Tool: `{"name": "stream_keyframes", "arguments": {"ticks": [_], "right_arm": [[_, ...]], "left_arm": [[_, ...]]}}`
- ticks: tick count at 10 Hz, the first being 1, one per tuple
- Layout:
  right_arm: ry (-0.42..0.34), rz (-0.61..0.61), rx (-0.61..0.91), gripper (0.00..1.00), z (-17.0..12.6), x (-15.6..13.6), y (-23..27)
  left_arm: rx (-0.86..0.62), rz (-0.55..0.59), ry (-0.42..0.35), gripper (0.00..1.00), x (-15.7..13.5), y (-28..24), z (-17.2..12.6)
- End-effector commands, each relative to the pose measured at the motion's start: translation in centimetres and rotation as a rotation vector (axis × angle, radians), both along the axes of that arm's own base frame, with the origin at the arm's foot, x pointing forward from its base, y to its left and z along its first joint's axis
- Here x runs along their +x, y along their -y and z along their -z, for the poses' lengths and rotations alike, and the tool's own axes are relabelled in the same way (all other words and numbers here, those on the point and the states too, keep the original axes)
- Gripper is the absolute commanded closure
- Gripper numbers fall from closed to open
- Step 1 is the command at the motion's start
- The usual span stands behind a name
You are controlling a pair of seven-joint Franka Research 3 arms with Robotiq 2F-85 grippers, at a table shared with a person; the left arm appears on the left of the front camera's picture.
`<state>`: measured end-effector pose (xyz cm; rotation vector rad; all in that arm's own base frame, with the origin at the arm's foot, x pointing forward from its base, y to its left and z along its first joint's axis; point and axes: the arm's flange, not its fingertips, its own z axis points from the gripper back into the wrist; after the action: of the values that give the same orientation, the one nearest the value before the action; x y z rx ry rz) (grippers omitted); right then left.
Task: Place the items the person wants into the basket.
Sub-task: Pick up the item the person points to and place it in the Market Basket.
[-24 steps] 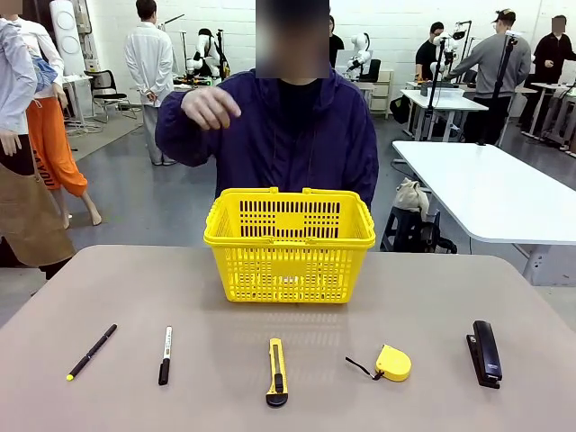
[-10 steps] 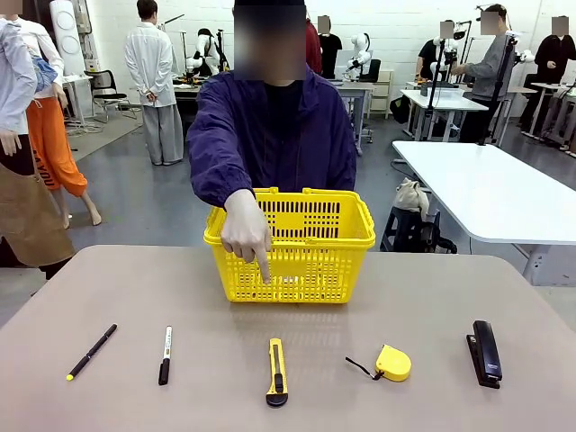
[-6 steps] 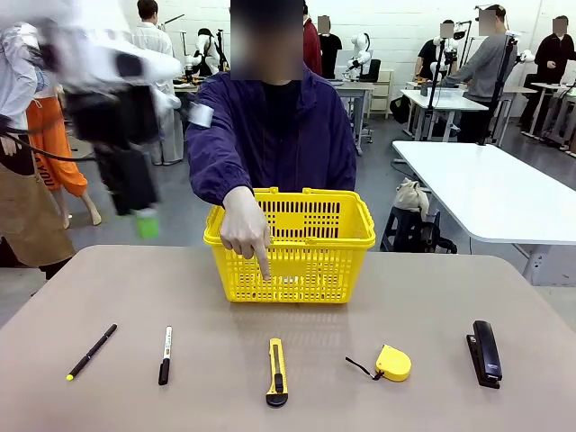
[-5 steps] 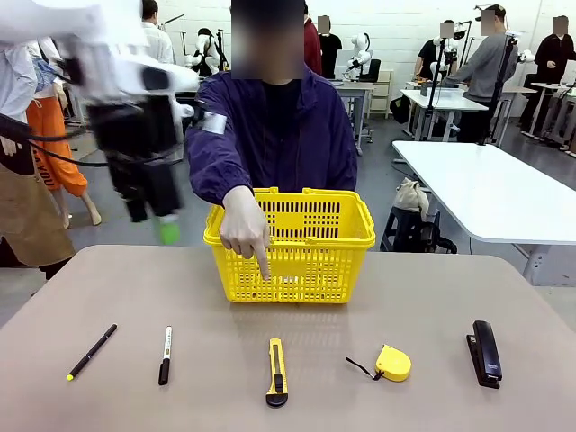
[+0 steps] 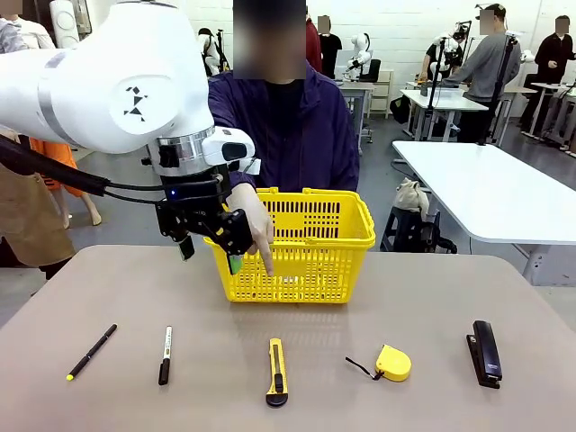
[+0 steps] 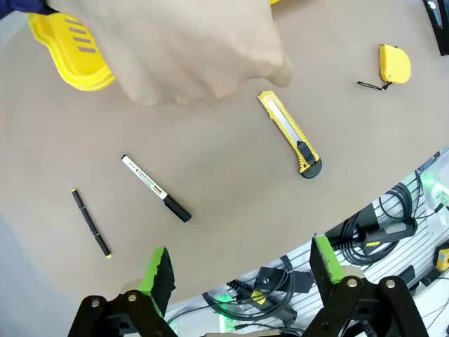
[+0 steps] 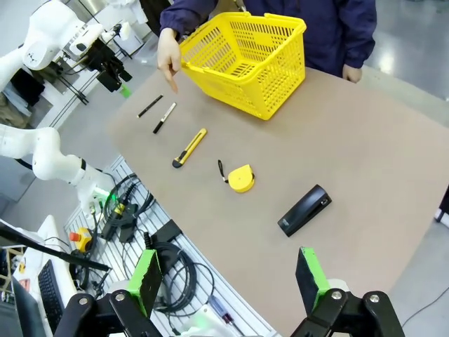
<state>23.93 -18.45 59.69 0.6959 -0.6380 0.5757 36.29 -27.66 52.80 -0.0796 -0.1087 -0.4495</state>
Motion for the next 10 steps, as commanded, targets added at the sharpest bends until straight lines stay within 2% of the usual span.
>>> {"name": "stream_keyframes", "arguments": {"ticks": [1,8,10], "right_arm": [[0.021,-0.015,0.02,0.0,0.0,0.1,0.0],[0.021,-0.015,0.02,0.0,0.0,0.1,0.0],[0.021,-0.015,0.02,0.0,0.0,0.1,0.0]], "left_arm": [[0.005,-0.001,0.004,0.0,0.0,0.0,-0.2],[-0.004,0.002,-0.001,0.0,0.0,0.0,-0.1],[0.033,-0.134,0.022,0.0,-1.1,4.3,3.0]]}}
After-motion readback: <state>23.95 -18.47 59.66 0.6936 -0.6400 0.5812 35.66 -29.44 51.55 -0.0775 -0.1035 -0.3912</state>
